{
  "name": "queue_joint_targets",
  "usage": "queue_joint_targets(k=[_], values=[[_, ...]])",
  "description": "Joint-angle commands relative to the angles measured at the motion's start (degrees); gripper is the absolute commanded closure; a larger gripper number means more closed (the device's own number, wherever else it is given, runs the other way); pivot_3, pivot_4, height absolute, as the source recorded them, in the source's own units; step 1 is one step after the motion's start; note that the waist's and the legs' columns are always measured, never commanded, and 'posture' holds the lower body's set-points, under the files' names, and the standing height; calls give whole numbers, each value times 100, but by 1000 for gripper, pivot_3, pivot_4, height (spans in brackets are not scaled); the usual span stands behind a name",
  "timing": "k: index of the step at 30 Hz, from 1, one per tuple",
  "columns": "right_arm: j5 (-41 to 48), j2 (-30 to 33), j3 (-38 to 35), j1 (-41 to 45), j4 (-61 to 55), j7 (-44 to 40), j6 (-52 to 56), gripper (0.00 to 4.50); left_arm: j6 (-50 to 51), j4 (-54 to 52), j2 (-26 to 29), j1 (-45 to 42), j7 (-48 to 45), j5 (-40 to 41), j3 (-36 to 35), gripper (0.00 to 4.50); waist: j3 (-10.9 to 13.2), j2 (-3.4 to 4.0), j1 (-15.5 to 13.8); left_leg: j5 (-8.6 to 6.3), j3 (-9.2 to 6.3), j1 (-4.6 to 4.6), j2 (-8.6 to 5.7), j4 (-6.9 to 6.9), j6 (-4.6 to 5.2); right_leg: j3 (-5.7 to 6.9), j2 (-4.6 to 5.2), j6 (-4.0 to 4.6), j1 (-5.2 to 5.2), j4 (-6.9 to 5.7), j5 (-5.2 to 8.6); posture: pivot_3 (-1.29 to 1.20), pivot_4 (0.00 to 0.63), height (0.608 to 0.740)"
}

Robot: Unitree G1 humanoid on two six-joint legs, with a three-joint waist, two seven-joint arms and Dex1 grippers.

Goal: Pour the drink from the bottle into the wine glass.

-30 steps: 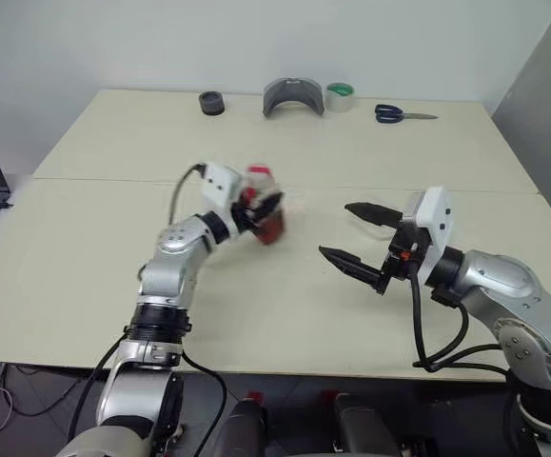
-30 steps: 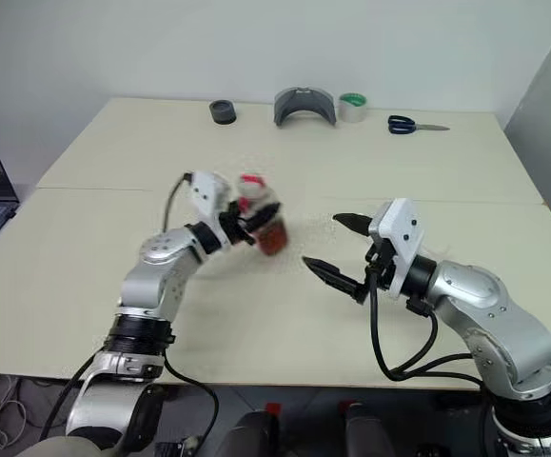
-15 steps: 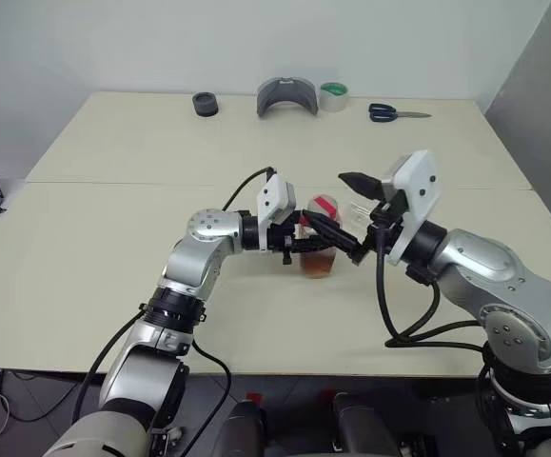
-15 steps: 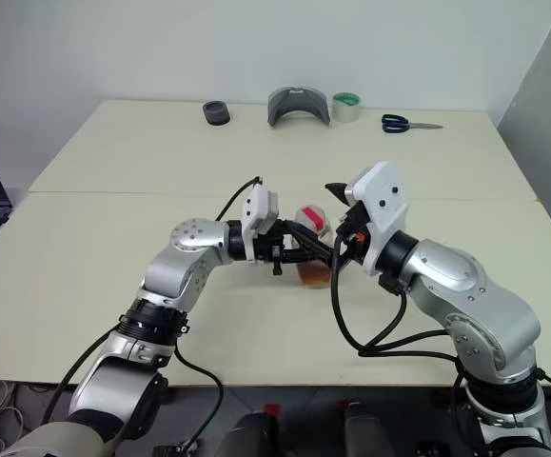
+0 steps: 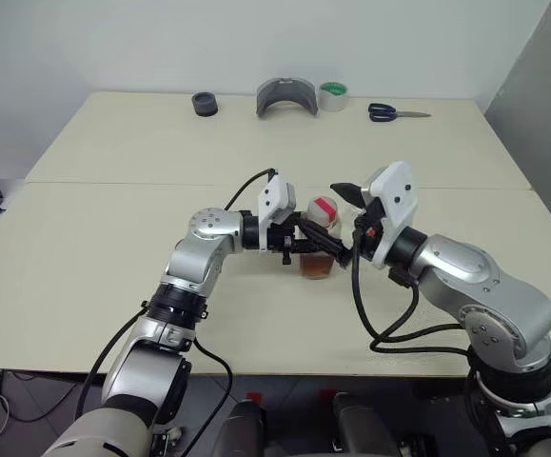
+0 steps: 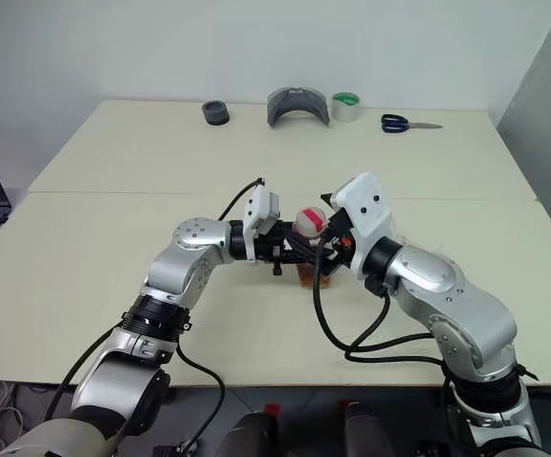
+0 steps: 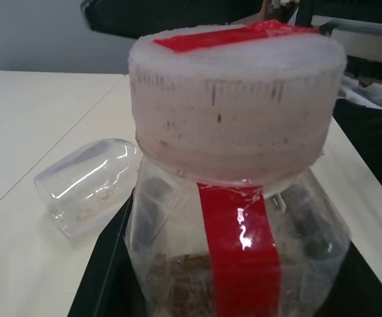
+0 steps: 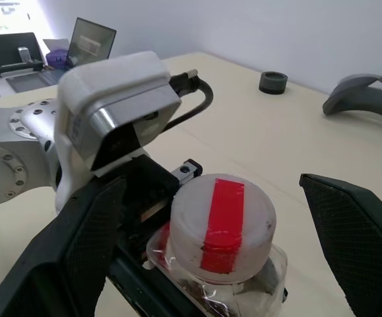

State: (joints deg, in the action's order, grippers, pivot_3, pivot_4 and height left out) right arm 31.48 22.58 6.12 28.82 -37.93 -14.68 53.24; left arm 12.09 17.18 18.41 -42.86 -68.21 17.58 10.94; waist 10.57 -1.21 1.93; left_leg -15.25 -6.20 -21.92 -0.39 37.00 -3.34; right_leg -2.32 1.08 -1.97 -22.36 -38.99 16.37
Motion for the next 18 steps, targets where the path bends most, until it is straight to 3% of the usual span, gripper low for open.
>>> queue_joint_targets(k=[1, 8, 11, 14, 18], values=[[-79, -34, -14, 156, -57, -6, -67, 393, -98, -177, -21, -148, 1, 39, -90, 2703, 0, 0, 0, 0, 0, 0, 0, 0, 0, 0, 0, 0, 0, 0, 0, 0, 150, 740], [-174, -25, 65, 137, 26, -229, -208, 2637, -108, -204, -13, -129, 16, 35, -93, 2703, 0, 0, 0, 0, -1, 0, 0, 0, 0, 0, 0, 0, 0, 0, 0, 0, 150, 740], [-189, 101, 162, 162, 114, -592, -420, 2647, -101, -230, -5, -119, 3, 51, -97, 2703, 0, 0, 0, 0, 1, 0, -1, 1, 0, -1, 0, 0, 0, 0, 0, 0, 150, 740], [-195, 953, 416, 328, 755, -2414, -1207, 2647, 8, -346, 25, -101, -142, 181, -111, 2704, 1, 1, 0, 0, 2, 0, -4, 3, 0, 0, 1, -1, 1, 1, 0, 0, 150, 740], [-205, 1591, 577, 755, 1723, -3793, -1596, 2647, 47, -337, 47, -132, -317, 225, -126, 2706, 3, 3, 11, 0, 2, 3, -2, 2, 1, 3, -2, -1, 5, 3, 0, 0, 150, 740]])
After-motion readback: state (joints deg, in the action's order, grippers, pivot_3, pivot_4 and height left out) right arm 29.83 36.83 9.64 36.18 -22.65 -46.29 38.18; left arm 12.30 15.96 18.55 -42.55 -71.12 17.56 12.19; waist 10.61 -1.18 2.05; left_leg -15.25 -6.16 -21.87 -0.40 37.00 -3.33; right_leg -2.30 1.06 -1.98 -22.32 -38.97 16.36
